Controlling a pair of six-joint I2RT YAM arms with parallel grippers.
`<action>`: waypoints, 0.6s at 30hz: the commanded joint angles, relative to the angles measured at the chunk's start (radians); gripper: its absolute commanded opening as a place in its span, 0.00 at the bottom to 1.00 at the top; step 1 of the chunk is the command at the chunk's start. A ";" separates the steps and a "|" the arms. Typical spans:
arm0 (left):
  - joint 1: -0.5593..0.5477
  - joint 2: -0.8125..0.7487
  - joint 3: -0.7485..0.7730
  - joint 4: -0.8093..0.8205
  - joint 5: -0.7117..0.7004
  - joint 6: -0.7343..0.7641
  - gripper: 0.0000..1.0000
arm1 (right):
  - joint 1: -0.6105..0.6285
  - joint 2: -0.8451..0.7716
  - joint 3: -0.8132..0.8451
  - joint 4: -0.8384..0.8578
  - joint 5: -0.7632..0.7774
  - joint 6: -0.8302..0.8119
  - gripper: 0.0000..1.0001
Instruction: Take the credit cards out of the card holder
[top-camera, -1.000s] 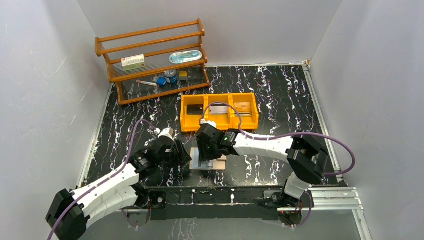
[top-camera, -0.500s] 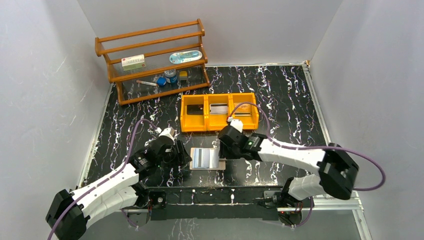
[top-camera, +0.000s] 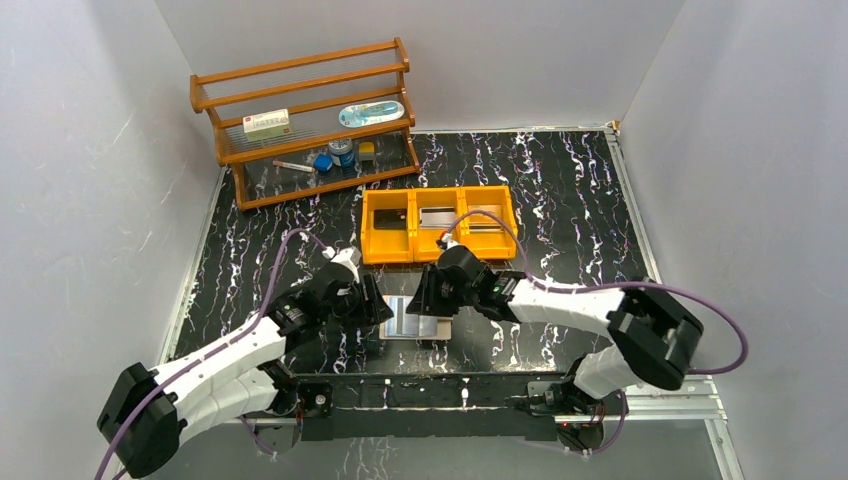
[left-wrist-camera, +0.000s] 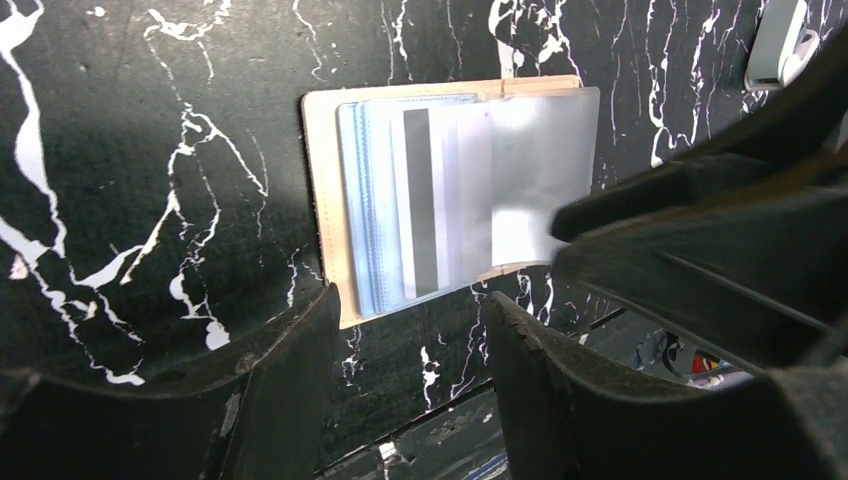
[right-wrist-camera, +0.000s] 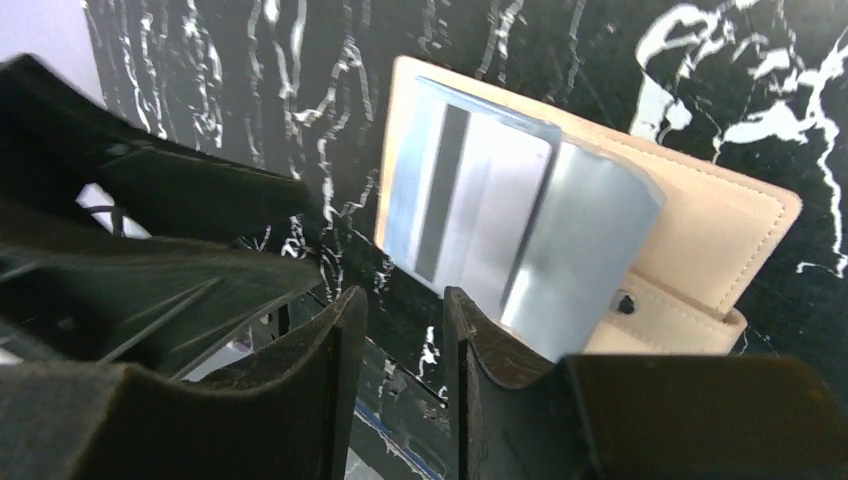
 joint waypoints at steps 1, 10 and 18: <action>0.002 0.029 0.051 0.030 0.048 0.030 0.53 | -0.057 0.078 -0.063 0.203 -0.197 0.065 0.41; 0.002 0.136 0.060 0.070 0.104 0.073 0.52 | -0.105 0.168 -0.102 0.222 -0.216 0.067 0.40; 0.001 0.273 0.105 0.095 0.123 0.108 0.44 | -0.138 0.228 -0.167 0.362 -0.282 0.111 0.35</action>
